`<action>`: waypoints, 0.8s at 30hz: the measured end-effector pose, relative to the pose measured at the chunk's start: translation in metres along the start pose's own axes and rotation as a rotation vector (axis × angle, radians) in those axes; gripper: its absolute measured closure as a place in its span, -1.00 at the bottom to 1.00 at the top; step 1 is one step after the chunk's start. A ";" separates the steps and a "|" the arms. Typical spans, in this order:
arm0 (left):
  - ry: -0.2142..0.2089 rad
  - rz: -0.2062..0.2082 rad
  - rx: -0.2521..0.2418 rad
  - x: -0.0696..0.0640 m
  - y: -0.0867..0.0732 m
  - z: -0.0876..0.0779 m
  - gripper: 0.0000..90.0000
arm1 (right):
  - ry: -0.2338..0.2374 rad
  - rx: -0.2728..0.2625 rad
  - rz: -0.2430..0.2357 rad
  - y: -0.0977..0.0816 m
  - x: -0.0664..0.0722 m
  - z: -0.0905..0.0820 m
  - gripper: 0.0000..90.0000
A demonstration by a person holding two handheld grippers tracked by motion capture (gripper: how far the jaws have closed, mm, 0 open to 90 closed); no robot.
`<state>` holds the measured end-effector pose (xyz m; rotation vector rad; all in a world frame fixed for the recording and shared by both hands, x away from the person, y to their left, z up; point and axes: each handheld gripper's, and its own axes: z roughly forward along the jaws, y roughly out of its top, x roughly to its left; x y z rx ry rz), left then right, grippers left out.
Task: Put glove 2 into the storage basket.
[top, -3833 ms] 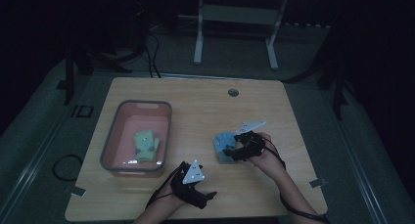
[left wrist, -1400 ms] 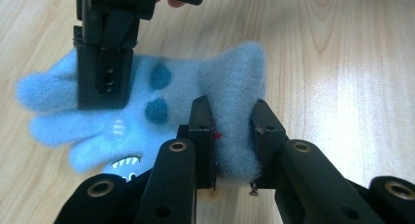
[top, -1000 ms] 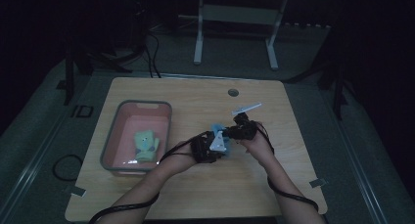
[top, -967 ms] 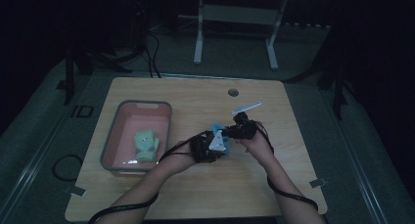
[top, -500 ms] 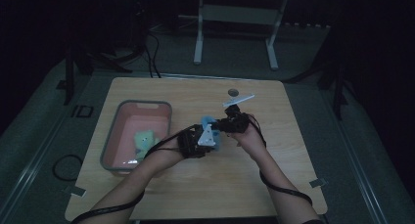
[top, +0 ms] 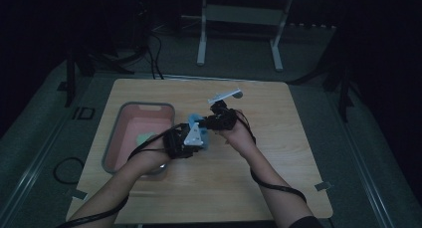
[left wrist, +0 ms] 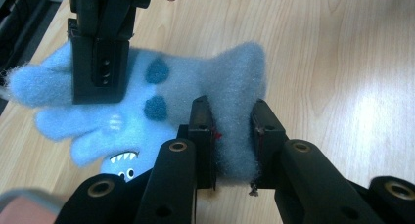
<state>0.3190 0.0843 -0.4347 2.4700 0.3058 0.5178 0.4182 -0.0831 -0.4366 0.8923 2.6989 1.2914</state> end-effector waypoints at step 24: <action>0.057 -0.093 0.068 0.011 -0.062 -0.045 0.70 | 0.097 0.026 -0.067 0.047 0.048 0.065 0.81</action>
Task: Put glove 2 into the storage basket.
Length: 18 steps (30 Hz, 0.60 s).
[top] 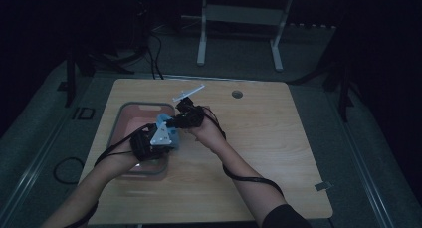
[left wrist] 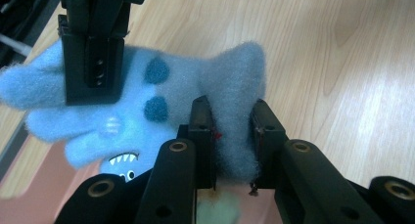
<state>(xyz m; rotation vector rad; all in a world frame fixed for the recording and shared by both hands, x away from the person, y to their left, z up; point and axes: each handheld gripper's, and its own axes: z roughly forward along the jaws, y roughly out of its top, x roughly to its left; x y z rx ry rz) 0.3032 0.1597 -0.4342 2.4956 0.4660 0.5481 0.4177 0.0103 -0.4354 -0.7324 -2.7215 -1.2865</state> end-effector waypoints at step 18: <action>0.031 -0.066 0.044 0.008 -0.041 -0.015 0.70 | 0.044 0.027 -0.046 0.026 0.026 0.045 0.81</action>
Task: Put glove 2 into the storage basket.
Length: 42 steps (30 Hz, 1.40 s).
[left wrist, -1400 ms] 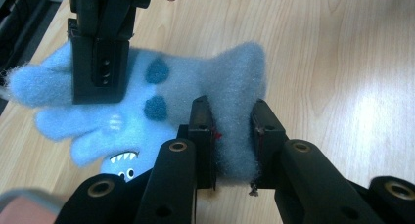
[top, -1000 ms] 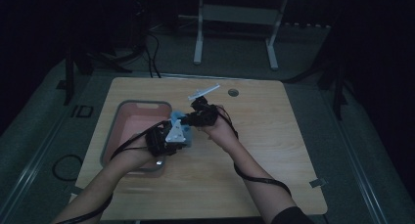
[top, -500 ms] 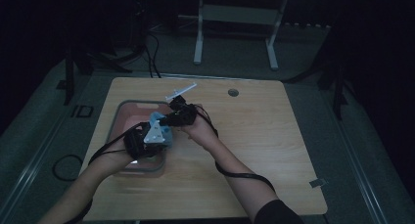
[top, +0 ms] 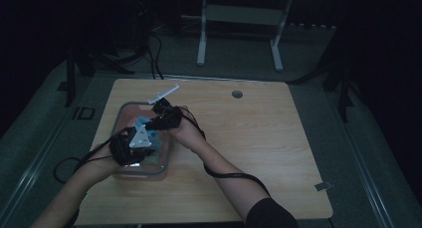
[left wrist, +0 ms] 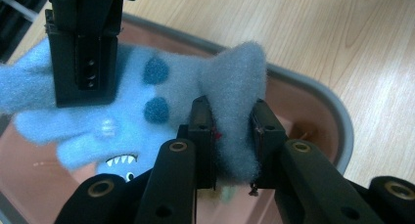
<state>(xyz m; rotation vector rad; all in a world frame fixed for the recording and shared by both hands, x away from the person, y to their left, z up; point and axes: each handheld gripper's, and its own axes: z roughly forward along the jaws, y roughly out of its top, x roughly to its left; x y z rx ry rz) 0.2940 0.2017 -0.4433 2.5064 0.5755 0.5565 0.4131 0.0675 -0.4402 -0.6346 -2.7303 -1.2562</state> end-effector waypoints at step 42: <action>-0.120 -0.097 0.079 0.008 -0.026 0.044 0.47 | -0.068 0.055 0.039 -0.023 -0.019 0.023 -0.11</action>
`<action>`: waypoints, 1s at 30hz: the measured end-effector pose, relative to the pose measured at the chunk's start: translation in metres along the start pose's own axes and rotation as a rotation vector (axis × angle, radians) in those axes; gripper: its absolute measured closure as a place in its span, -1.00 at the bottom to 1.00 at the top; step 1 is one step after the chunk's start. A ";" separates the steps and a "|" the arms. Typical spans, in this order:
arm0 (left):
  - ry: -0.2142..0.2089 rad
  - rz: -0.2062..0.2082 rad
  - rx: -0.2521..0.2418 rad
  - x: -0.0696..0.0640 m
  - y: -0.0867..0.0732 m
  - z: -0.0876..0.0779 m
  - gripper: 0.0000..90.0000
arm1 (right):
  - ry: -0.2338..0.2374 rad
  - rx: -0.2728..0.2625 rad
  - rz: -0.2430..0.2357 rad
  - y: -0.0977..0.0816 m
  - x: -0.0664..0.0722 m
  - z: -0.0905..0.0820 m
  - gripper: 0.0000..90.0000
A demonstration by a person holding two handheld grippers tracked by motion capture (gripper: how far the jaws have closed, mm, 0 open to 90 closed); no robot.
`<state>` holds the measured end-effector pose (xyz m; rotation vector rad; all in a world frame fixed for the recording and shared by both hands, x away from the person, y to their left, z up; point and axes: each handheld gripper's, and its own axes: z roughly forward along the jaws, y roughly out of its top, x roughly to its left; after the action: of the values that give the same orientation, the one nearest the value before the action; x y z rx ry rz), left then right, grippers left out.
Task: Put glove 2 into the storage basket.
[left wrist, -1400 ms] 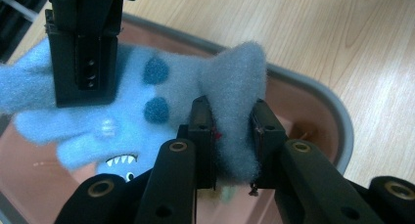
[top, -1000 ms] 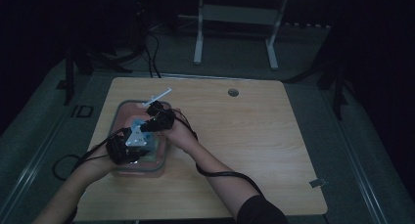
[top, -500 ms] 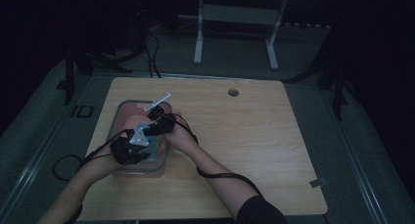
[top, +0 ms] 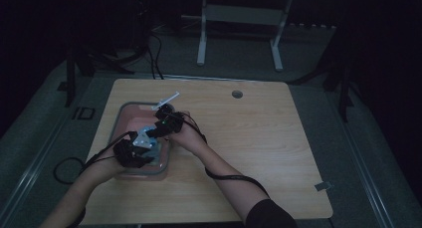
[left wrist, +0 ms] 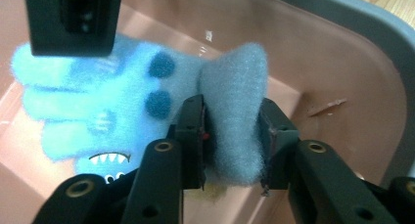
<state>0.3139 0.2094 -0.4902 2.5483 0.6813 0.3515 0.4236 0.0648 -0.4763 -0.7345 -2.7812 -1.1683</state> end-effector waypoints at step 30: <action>0.008 -0.160 -0.228 -0.018 0.026 -0.032 -0.94 | 0.064 -0.092 -0.099 -0.039 -0.004 -0.073 -0.65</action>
<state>0.2983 0.1921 -0.4518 2.2627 0.7951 0.3621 0.3996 -0.0109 -0.4510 -0.5602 -2.7554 -1.3199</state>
